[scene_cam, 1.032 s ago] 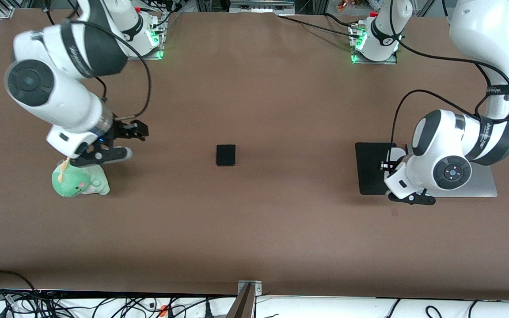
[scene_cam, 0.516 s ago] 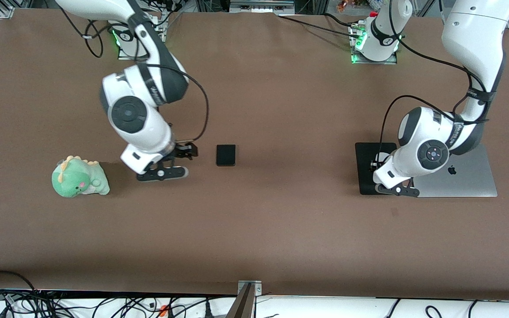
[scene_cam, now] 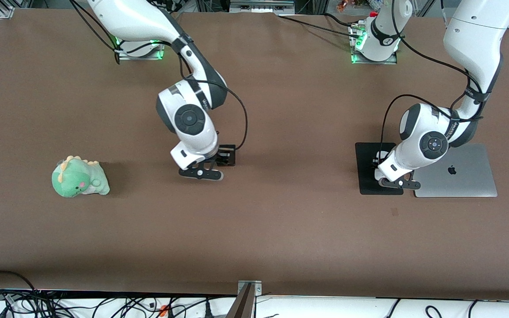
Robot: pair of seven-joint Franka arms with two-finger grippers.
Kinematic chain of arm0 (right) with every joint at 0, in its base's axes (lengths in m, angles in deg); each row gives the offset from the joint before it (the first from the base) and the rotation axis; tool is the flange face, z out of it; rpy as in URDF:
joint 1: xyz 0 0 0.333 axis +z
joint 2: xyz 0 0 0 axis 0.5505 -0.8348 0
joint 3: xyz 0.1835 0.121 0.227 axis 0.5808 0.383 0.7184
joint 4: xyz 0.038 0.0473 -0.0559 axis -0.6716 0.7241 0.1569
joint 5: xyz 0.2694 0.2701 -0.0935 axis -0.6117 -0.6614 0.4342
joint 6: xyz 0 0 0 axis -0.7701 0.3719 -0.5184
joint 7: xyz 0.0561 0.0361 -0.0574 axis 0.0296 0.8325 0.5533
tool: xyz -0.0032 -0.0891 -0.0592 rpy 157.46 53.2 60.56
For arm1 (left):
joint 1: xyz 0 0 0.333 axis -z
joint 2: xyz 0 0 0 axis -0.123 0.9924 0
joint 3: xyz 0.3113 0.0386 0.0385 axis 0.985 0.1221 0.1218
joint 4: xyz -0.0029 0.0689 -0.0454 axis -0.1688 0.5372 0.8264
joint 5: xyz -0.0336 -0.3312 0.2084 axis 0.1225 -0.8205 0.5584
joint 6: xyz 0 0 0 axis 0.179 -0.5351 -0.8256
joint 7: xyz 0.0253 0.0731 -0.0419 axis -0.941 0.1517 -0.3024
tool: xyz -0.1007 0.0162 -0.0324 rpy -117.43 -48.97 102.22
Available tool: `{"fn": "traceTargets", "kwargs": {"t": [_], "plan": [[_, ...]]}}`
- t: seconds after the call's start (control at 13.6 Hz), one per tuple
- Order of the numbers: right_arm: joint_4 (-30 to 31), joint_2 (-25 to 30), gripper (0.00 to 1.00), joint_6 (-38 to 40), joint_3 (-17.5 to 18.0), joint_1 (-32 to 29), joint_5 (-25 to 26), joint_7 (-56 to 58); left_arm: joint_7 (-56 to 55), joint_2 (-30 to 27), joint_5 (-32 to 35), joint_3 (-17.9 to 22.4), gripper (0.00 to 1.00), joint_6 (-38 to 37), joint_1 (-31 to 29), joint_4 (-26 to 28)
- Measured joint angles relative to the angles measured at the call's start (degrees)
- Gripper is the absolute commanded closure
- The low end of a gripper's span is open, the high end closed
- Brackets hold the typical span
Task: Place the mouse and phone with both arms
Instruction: 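Lower the mouse onto the pad while the right gripper nears the phone, then release the mouse while the right gripper grasps the black phone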
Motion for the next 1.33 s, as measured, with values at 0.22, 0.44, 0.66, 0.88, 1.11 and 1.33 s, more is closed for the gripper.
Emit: {"fn": "traceTargets", "kwargs": {"t": [0.22,0.44,0.66,0.88,1.11,1.33], "plan": [[4.7,-1.9,0.00,-9.9,0.0,2.8,0.0,-2.5,0.0,0.0,0.0,0.0,0.57,2.1,0.0,1.3],[9.8,-2.3,0.00,-16.3,0.0,4.0,0.1,-2.6,0.0,0.0,0.0,0.0,0.00,2.3,0.0,1.7],[10.9,-2.3,0.00,-17.0,-0.2,4.2,0.3,-1.7,0.0,-0.6,0.0,-0.2,0.00,2.1,0.0,1.6],[11.5,-2.3,0.00,-17.0,-0.4,4.2,1.5,0.8,0.0,-3.7,0.0,-1.1,0.00,-6.0,0.0,0.6],[12.8,-2.2,0.00,-17.2,-0.5,4.2,2.8,1.8,0.0,-7.9,0.0,-2.3,0.00,-18.9,0.1,-3.7],[13.4,-2.2,0.02,-17.8,-0.5,4.7,3.3,2.4,0.0,-10.6,-0.2,-3.5,0.00,-31.5,0.1,-11.7]]}}
